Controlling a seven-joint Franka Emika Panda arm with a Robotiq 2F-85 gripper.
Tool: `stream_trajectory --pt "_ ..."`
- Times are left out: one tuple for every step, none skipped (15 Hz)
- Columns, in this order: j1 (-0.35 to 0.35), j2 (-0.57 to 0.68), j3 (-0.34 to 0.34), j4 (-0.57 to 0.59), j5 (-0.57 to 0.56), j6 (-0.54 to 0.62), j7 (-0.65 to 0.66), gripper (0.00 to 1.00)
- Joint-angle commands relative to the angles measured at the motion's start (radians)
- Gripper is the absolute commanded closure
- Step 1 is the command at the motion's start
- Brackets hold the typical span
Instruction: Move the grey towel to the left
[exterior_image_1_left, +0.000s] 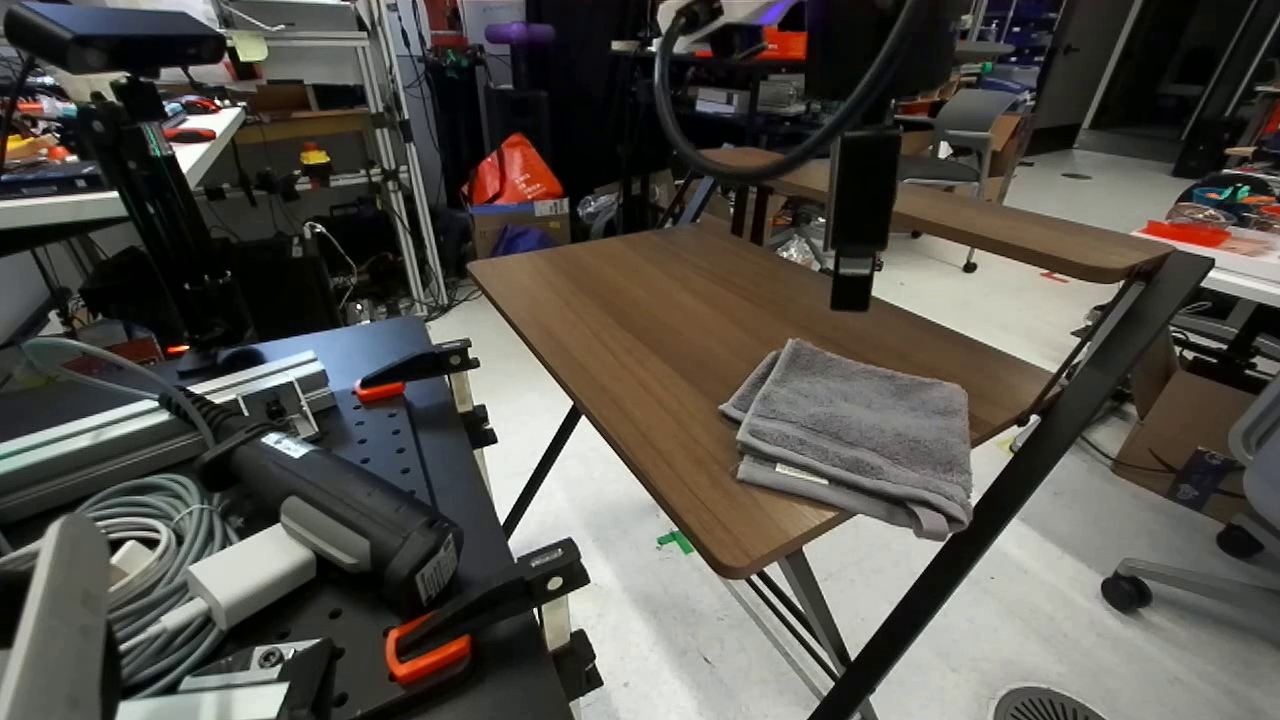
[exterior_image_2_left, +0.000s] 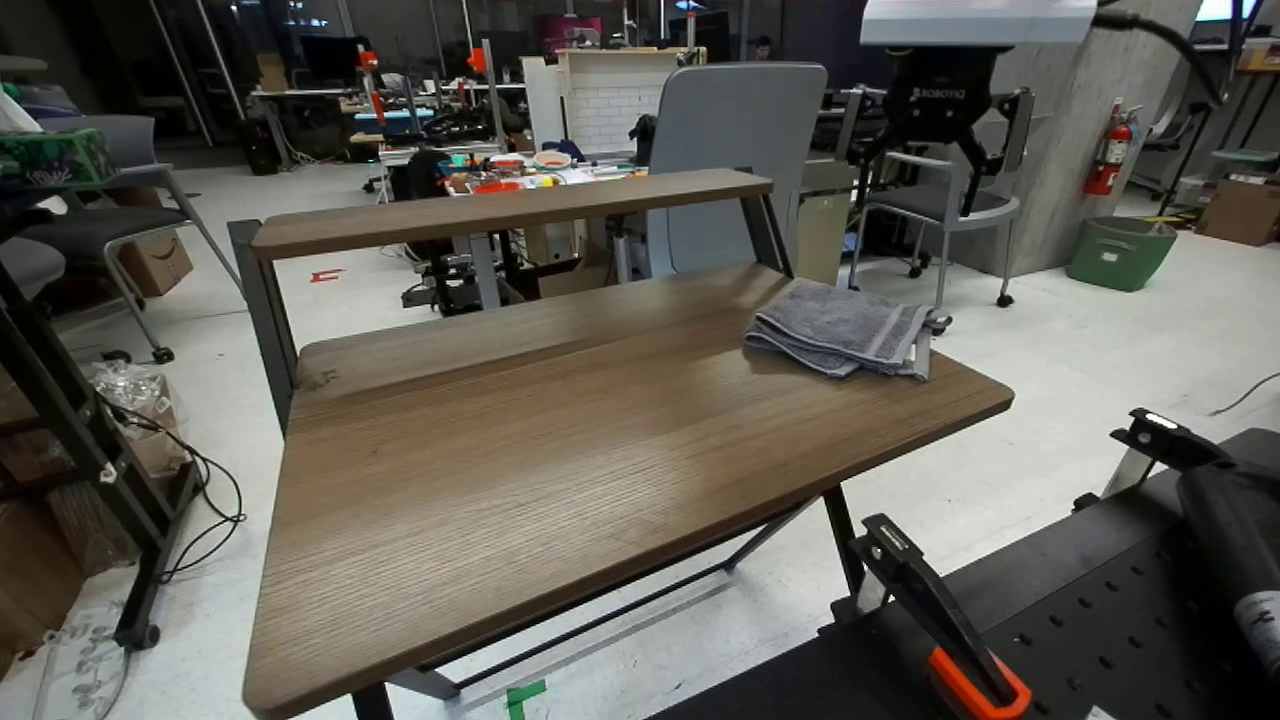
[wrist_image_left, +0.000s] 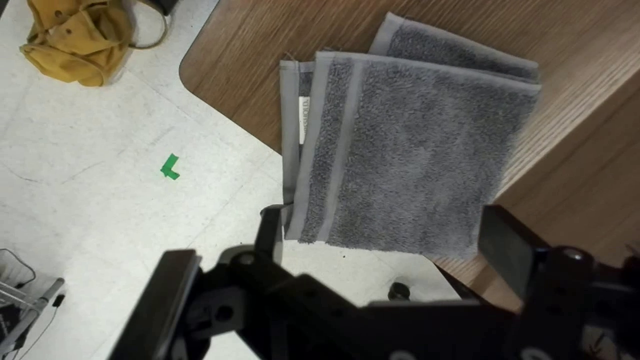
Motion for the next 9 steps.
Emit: stream_trajectory --pt "0.004 0.076 -0.029 0.045 0.018 0.041 0.007 0.0" --pt "0.002 0.094 -0.032 0.052 0.027 0.048 0.002 0.0" --pt "-0.004 0.114 -0.029 0.064 0.046 0.054 -0.012 0.0" --pt "-0.007 0.132 -0.029 0.071 0.061 0.062 -0.016 0.0" --pt "-0.012 0.156 -0.027 0.084 0.078 0.067 -0.023 0.0" --pt "-0.015 0.176 -0.026 0.098 0.095 0.064 -0.026 0.0" --pt "-0.027 0.198 -0.013 0.115 0.127 0.061 -0.045 0.0" --pt "-0.027 0.218 -0.012 0.131 0.145 0.058 -0.048 0.0" --pt "-0.028 0.241 -0.011 0.149 0.163 0.054 -0.053 0.0"
